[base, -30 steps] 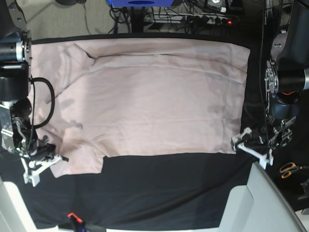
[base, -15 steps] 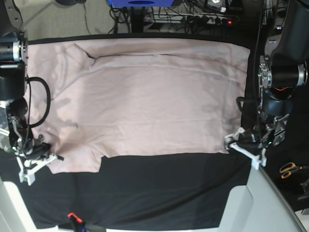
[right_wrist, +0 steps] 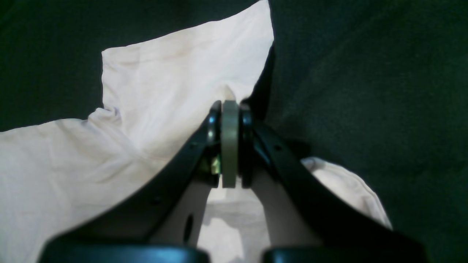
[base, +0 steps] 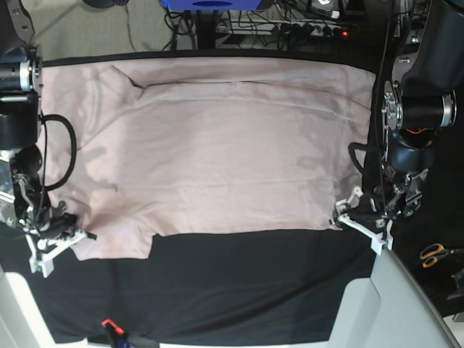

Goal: Fold the T-shirt properly
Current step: 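Move the left gripper to the other hem corner and grasp it, then lift the hem with both grippers and fold it toward the shoulders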

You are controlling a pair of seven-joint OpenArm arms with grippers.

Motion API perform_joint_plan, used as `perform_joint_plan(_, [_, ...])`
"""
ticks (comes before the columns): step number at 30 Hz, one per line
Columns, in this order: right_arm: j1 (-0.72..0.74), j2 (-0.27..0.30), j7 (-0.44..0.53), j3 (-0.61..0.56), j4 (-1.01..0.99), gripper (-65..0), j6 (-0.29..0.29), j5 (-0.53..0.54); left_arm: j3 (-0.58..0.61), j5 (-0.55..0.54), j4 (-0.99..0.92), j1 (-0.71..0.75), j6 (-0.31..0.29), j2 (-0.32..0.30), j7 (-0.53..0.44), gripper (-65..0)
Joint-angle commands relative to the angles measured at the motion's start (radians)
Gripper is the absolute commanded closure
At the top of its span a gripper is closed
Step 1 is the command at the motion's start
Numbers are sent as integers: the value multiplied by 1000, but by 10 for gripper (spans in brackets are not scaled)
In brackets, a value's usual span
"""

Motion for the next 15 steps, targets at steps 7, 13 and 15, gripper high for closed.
perform_joint_plan(7, [30,15,19,5,17,0,3,8,1,-4,8,-4,-6,-6,-49,-41])
perform_joint_plan(13, [29,15,21,4,17,0,3,8,1,-3,58,-7,-6,-11,-49,0])
perform_joint_plan(15, [29,15,22,5,17,0,3,8,27,-3,101,-4,-6,-13,-46,0])
